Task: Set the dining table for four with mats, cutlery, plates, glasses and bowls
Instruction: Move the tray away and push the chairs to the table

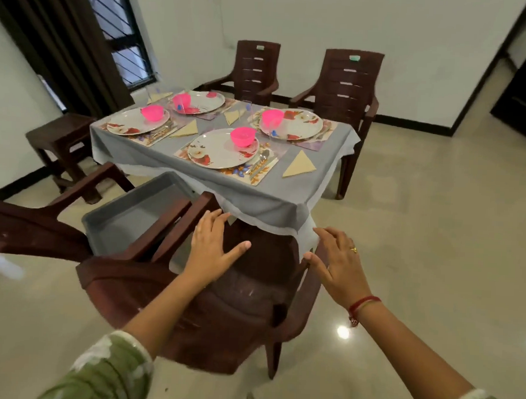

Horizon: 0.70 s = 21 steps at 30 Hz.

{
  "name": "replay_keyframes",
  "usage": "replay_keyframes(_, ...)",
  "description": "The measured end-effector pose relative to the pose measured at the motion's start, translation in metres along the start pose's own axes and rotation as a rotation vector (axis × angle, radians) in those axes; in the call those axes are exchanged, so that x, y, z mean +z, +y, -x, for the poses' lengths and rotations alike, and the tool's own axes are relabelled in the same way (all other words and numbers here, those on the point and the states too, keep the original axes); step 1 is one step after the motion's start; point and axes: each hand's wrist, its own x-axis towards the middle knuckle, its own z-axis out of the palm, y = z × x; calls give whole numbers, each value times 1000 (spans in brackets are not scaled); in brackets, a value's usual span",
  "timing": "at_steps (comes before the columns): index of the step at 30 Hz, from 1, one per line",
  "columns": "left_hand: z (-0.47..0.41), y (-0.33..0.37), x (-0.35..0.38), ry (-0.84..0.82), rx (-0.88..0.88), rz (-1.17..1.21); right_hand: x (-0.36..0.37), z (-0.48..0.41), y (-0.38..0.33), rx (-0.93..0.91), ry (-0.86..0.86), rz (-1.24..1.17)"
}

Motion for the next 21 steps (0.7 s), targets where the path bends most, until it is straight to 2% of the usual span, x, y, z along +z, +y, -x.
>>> replay_keyframes(1,-10,16,7,48,-45,-11,-8,-21,20,-45,-10,-9)
replay_keyframes(8,-48,58,54,102,-240,-43,-19,-106,102,-181,-32,-59)
replay_keyframes(12,-105,88,91,135,-362,-39,-36,-167,155,-225,-104,-97)
replay_keyframes(21,-261,198,170,153,-344,-50,-92,-311,303,-287,-80,-155)
